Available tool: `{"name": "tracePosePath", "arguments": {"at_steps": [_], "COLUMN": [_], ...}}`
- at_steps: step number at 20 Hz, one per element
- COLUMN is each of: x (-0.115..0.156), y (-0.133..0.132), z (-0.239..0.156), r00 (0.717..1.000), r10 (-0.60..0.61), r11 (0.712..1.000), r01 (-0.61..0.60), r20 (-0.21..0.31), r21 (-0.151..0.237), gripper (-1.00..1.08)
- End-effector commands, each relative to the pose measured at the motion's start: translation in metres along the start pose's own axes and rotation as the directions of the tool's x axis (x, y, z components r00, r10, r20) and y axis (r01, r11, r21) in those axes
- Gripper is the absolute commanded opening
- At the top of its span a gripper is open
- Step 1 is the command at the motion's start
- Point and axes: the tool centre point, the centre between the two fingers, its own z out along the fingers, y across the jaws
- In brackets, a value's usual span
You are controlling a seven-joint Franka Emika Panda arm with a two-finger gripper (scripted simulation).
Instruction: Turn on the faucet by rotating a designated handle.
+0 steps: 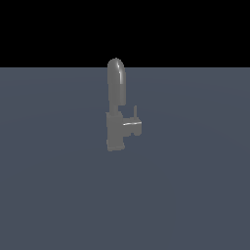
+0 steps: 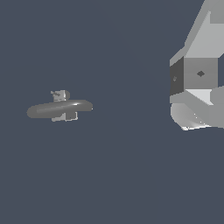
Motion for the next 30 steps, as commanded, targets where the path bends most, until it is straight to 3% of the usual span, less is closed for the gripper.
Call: {"name": "tracePosePath", "arguments": {"at_steps": [1, 8, 15, 22, 30], "x": [0.0, 0.007, 0.026, 0.06, 0.103], "y": [0.0, 0.0, 0.0, 0.001, 0.005], "z": [0.0, 0.001, 0.005, 0.013, 0.03], "r00": [1.0, 1.0, 0.996, 0.98, 0.939], "r10": [0.0, 0.014, 0.054, 0.118, 0.191], "r11": [1.0, 1.0, 0.997, 0.984, 0.95], "r01": [0.0, -0.014, -0.058, -0.137, -0.251], "r20": [0.0, 0.017, 0.068, 0.16, 0.287], "r21": [0.0, 0.013, 0.053, 0.116, 0.187], "gripper": [-1.0, -1.0, -1.0, -1.0, -1.0]}}
